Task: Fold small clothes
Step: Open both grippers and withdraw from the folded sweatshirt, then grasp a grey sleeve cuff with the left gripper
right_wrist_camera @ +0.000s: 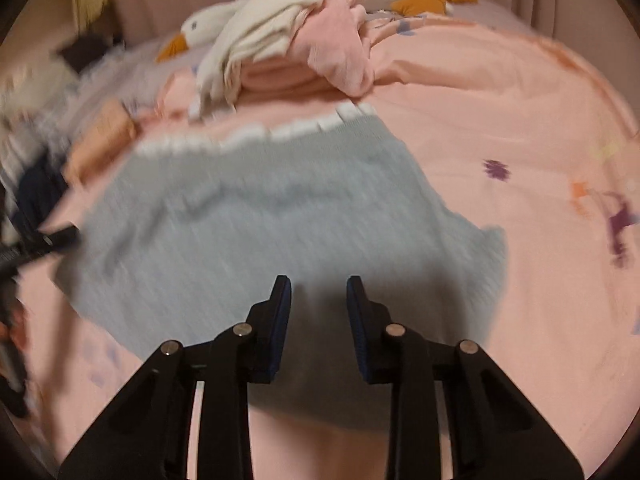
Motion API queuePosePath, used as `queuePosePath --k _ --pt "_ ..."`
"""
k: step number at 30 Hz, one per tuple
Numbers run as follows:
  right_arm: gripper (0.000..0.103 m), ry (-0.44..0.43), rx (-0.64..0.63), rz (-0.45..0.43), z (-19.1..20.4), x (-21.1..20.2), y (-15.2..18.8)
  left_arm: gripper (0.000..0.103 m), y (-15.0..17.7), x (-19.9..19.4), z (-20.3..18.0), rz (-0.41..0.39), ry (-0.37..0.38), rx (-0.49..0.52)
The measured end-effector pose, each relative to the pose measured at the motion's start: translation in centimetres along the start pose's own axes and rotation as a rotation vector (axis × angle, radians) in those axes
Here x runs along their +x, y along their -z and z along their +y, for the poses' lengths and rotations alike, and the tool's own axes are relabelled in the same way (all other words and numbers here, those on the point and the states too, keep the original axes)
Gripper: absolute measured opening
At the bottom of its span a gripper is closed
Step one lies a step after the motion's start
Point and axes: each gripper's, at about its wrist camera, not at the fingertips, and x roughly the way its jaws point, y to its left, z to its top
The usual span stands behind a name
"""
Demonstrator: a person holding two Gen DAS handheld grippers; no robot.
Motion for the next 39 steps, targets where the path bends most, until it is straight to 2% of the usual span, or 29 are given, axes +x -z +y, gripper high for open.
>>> queuePosePath --k 2,3,5,7,10,11,12,13,15,16,20,25,27,29,31,33,35,36,37,39 --pt "0.026 0.071 -0.058 0.018 -0.2 0.2 1.7 0.061 1.7 0.8 0.9 0.023 -0.02 -0.003" --pt "0.026 0.096 -0.072 0.018 -0.7 0.3 2.6 0.06 2.4 0.6 1.5 0.015 -0.005 -0.008" --pt "0.025 0.084 -0.062 0.006 -1.5 -0.1 3.9 0.06 3.3 -0.4 1.9 -0.025 0.021 -0.017" --pt "0.025 0.081 -0.056 -0.002 -1.8 -0.6 4.4 0.06 3.8 -1.3 2.4 -0.027 0.046 -0.042" --pt "0.025 0.08 -0.063 0.005 -2.1 -1.5 4.8 0.06 4.8 -2.8 3.9 -0.024 0.082 -0.123" --pt "0.028 0.066 -0.052 0.006 -2.3 -1.9 4.7 0.06 5.1 -3.6 4.6 -0.037 0.096 -0.154" --pt "0.029 0.059 -0.047 0.001 -1.9 -2.5 4.8 0.061 5.2 -4.2 4.9 -0.051 0.1 -0.173" --pt "0.03 0.051 -0.044 -0.009 -1.5 -3.0 4.8 0.069 5.4 -4.7 5.4 -0.067 0.094 -0.194" --pt "0.034 0.012 -0.042 -0.037 -0.8 -4.1 4.7 0.079 5.6 -5.5 6.3 -0.089 0.071 -0.221" --pt "0.037 -0.007 -0.044 -0.043 -0.3 -4.4 4.7 0.079 5.4 -5.5 6.8 -0.098 0.062 -0.238" --pt "0.04 -0.091 -0.047 -0.053 1.8 -4.4 3.8 0.079 5.1 -4.7 8.9 -0.082 0.112 -0.342" --pt "0.042 -0.216 -0.008 -0.056 4.4 -2.7 1.4 0.079 3.8 -3.1 10.3 -0.085 0.225 -0.428" --pt "0.042 -0.24 -0.001 -0.055 5.5 -1.5 0.1 0.079 2.9 -2.3 10.2 -0.083 0.282 -0.453" --pt "0.042 -0.257 0.01 -0.058 6.5 -0.4 -1.3 0.079 2.2 -1.5 9.8 -0.079 0.283 -0.456" --pt "0.04 -0.278 0.027 -0.052 7.2 0.8 -2.7 0.079 1.3 -0.9 8.7 -0.078 0.284 -0.418" --pt "0.033 -0.284 0.04 -0.048 8.3 2.4 -4.4 0.079 0.7 -0.3 7.9 -0.073 0.267 -0.389" --pt "0.029 -0.27 0.043 -0.037 9.3 4.1 -6.0 0.06 0.2 0.2 7.6 -0.063 0.229 -0.378" --pt "0.026 -0.251 0.05 -0.028 9.8 5.2 -6.7 0.038 0.1 0.5 7.6 -0.051 0.196 -0.371" --pt "0.024 -0.239 0.057 -0.005 10.2 6.5 -7.2 0.024 0.0 0.7 7.7 -0.043 0.166 -0.366" --pt "0.019 -0.208 0.077 0.062 10.4 8.9 -7.6 0.022 0.2 0.8 8.2 -0.041 0.166 -0.374"
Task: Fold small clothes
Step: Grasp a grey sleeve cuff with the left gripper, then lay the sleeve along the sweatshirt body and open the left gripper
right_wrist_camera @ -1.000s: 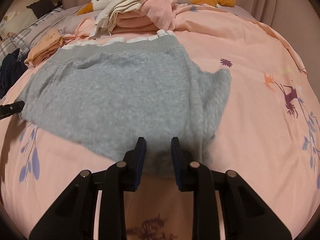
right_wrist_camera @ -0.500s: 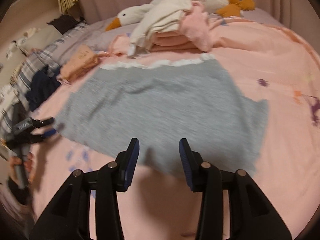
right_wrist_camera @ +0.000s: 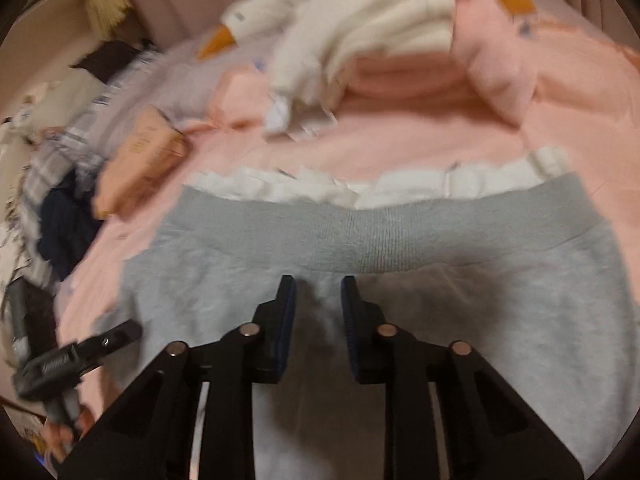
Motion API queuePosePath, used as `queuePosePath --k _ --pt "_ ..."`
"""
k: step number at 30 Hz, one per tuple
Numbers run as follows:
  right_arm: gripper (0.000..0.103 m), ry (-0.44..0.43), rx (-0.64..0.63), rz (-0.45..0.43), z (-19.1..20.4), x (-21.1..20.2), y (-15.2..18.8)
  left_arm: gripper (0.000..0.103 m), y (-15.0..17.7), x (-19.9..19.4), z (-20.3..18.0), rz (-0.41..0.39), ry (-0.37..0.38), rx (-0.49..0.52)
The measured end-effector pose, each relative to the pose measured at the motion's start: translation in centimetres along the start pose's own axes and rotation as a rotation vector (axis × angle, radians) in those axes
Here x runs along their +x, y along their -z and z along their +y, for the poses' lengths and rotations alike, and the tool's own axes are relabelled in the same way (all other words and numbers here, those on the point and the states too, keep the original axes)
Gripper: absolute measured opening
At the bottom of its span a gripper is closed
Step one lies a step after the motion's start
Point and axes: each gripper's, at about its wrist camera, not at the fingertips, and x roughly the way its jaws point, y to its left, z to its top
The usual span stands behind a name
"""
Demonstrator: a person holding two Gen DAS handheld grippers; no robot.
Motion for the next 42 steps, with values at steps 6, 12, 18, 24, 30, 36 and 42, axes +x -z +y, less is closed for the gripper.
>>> queuePosePath --k 6,12,18,24,30,36,42 --pt "0.018 0.027 -0.002 0.028 0.3 0.3 0.4 0.021 0.0 -0.2 1.0 0.006 0.01 -0.022" --pt "0.019 -0.051 -0.074 -0.044 1.7 -5.1 4.2 0.018 -0.2 -0.7 0.0 -0.002 -0.021 -0.003" --pt "0.017 -0.049 -0.147 0.057 2.5 -2.7 8.9 0.014 -0.6 -1.6 -1.6 -0.029 -0.076 -0.005" --pt "0.021 -0.194 0.015 -0.035 -0.7 -6.0 8.6 0.013 -1.0 -3.5 -8.0 -0.09 -0.085 0.12" --pt "0.021 -0.262 0.171 -0.153 -6.5 -10.7 9.1 0.013 0.5 -2.0 -17.4 -0.095 -0.073 0.321" --pt "0.022 -0.248 0.281 -0.218 -12.1 -13.5 10.7 0.013 4.1 2.3 -24.4 -0.02 -0.052 0.472" --pt "0.031 -0.245 0.397 -0.241 -16.9 -15.0 12.4 0.013 8.3 7.8 -27.2 0.077 -0.099 0.574"
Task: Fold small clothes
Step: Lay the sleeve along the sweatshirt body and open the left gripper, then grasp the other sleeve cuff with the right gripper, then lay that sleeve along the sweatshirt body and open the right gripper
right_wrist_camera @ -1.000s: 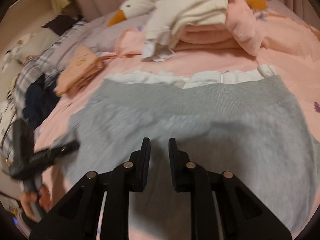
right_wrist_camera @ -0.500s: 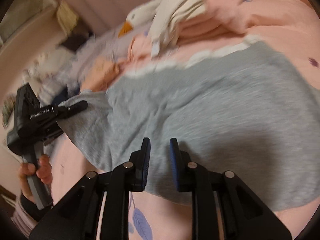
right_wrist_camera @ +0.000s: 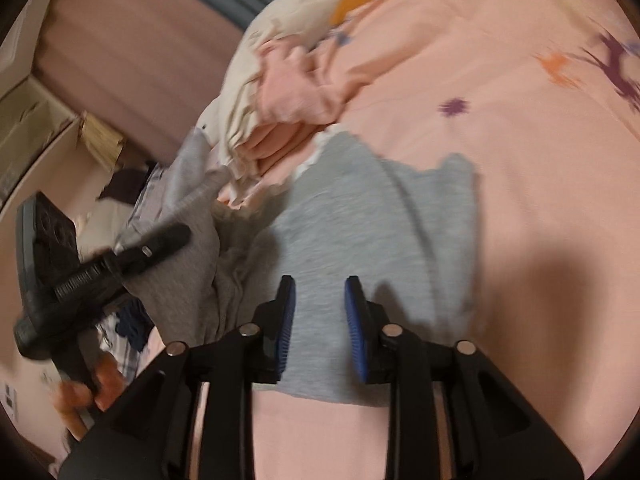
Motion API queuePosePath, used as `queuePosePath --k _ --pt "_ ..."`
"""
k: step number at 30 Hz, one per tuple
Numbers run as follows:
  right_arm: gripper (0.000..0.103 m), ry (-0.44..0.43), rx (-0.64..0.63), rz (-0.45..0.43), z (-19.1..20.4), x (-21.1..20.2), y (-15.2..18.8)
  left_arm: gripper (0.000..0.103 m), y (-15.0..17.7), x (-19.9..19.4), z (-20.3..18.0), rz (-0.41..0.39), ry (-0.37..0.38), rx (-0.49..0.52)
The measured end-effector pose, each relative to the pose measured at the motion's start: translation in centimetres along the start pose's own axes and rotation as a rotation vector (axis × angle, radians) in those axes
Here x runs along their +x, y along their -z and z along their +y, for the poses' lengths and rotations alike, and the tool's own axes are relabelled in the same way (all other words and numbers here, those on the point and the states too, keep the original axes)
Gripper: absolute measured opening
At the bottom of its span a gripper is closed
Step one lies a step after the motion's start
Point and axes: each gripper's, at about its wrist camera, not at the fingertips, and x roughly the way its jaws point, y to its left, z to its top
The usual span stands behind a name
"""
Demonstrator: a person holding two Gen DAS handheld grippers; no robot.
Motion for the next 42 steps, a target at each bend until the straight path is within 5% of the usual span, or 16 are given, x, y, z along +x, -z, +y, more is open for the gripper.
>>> queuePosePath --k 2,4,6,8,16,29,31,33,37,42 --pt "0.035 -0.011 0.043 0.004 -1.3 -0.4 0.1 0.018 0.7 2.1 -0.7 0.062 -0.022 -0.001" --pt "0.039 -0.035 0.079 0.009 -2.0 -0.7 0.2 0.041 1.6 3.9 -1.0 0.13 -0.035 -0.018" --pt "0.048 -0.063 0.112 0.011 -2.3 -0.9 0.2 0.058 2.3 4.5 -1.0 0.163 0.016 -0.05" --pt "0.052 -0.094 0.133 0.011 -2.3 -1.2 0.2 0.065 2.7 3.8 -1.2 0.153 0.045 -0.044" --pt "0.059 -0.13 0.117 0.105 -0.6 0.8 -0.8 0.065 5.4 -2.3 2.1 0.075 0.078 -0.077" --pt "0.059 0.009 -0.016 0.296 3.7 8.6 -1.9 0.066 9.9 -6.4 11.3 0.032 0.077 -0.27" --pt "0.049 0.023 -0.034 0.3 4.2 9.5 -1.9 0.066 10.7 -6.7 12.2 0.04 0.082 -0.296" --pt "0.025 0.034 -0.056 0.285 4.8 9.6 -1.9 0.066 11.3 -6.9 12.8 0.05 0.091 -0.314" --pt "0.016 0.023 -0.076 0.233 5.4 8.6 -2.5 0.065 11.6 -7.1 13.6 0.052 0.083 -0.342" --pt "0.015 -0.025 -0.111 0.067 6.4 3.6 -5.3 0.066 11.3 -7.3 13.4 0.045 0.082 -0.339"
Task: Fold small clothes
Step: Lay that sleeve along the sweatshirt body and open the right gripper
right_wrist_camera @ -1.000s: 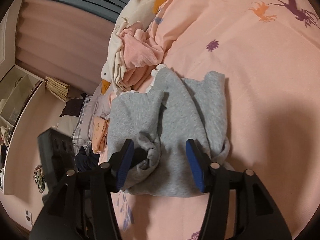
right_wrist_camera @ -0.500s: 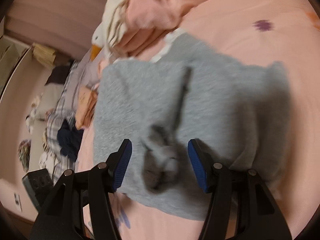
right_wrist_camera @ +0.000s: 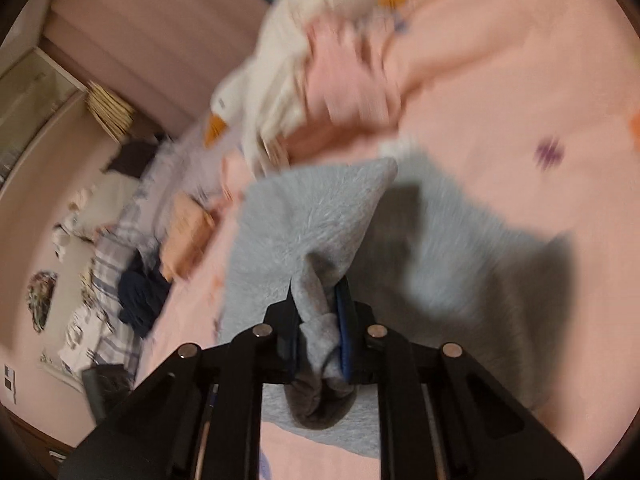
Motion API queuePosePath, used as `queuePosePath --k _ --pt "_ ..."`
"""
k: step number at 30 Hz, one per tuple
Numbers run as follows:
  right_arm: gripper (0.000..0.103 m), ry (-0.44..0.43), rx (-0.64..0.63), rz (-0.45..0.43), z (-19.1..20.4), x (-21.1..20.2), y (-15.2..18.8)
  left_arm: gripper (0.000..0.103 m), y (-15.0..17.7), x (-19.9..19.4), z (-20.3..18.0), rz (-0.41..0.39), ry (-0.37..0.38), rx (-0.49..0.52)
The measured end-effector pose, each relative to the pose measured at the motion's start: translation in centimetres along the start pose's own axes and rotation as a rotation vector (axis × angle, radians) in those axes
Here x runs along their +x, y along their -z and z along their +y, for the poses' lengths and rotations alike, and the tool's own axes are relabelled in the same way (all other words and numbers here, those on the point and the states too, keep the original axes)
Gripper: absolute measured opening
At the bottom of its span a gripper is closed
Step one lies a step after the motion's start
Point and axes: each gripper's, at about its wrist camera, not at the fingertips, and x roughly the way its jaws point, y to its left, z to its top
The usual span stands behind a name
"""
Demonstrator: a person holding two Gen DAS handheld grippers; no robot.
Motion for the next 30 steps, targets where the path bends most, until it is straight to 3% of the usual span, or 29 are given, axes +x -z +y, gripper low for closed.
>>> queuePosePath --k 3,5,7,10,13,17,19,22,26,27,28,30 --pt "0.015 0.036 -0.015 -0.077 -0.9 -3.2 -0.5 0.066 -0.2 0.4 -0.5 0.004 0.005 0.011" --pt "0.016 0.071 0.006 -0.065 -2.5 -3.7 0.0 0.065 -0.4 0.9 -1.1 0.012 0.004 0.019" --pt "0.016 0.159 0.032 -0.036 -4.8 -3.3 0.9 0.065 -0.6 1.4 -1.8 0.017 0.005 0.033" --pt "0.02 0.164 0.112 0.036 -7.4 -1.8 2.3 0.065 -1.1 2.1 -3.5 0.026 -0.007 0.068" --pt "0.022 0.145 0.129 0.013 -7.9 -1.9 2.8 0.065 -2.1 2.2 -5.8 -0.002 -0.022 0.129" --pt "0.023 0.222 -0.002 -0.122 -4.9 -4.5 2.2 0.066 -3.5 2.3 -8.6 -0.07 -0.028 0.217" --pt "0.023 0.184 -0.1 -0.156 -2.8 -5.4 1.9 0.065 -4.5 3.0 -10.0 -0.096 -0.034 0.257" --pt "0.023 0.115 -0.195 -0.111 -0.8 -4.9 2.0 0.065 -6.3 4.8 -11.2 -0.105 -0.048 0.289" --pt "0.02 0.121 -0.272 -0.044 0.0 -2.9 3.1 0.065 -8.6 7.4 -11.7 -0.09 -0.043 0.273" --pt "0.02 0.124 -0.278 -0.028 -0.2 -2.3 3.4 0.061 -9.1 8.0 -11.8 -0.087 -0.045 0.273" --pt "0.02 0.133 -0.283 -0.018 -0.4 -1.8 3.6 0.057 -9.7 8.7 -11.9 -0.089 -0.06 0.279" --pt "0.02 0.144 -0.292 0.005 -0.9 -1.0 4.2 0.056 -10.5 9.9 -12.0 -0.085 -0.101 0.284"
